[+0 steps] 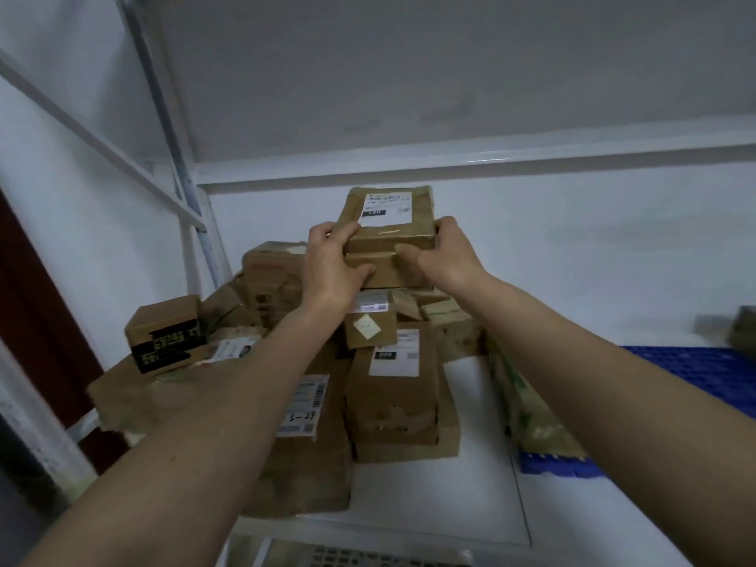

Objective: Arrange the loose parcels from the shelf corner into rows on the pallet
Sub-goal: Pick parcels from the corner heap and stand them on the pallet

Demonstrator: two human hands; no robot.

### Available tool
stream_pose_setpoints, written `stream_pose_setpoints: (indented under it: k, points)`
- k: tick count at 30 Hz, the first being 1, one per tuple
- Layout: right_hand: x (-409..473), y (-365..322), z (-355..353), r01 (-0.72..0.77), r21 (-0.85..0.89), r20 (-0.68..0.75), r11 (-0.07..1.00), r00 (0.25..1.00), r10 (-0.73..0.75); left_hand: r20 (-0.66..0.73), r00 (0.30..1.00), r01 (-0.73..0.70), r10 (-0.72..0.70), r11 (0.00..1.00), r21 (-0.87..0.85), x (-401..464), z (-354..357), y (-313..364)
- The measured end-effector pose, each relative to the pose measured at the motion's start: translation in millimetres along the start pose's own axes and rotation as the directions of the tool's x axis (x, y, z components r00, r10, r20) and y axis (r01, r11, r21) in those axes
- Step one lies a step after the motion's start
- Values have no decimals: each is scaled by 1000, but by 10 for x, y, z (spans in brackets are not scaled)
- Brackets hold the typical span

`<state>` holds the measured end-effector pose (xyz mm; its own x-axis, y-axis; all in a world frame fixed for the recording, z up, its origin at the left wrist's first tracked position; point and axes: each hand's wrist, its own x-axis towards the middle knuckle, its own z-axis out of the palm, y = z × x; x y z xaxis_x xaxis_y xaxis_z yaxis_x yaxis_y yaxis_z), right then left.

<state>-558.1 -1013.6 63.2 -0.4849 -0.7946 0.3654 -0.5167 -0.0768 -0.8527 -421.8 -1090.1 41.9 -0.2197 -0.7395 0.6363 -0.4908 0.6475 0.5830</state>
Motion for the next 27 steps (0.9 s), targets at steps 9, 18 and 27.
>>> stream_pose_setpoints:
  k: [9, 18, 27]
  points:
    - [-42, 682, -1066, -166, -41, -298, 985, 943, 147, 187, 972, -118, 144, 983, -143, -121, 1035, 715]
    - [-136, 1573, -2156, -303, 41, -508, 952, 814, 281, 349, 917, -102, 191, 961, -259, -509, 1984, 1500]
    - [-201, 2402, -2976, -418, 41, -448, 907, 804, 391, 424, 891, -73, 164, 972, -222, -882, 2884, 1938]
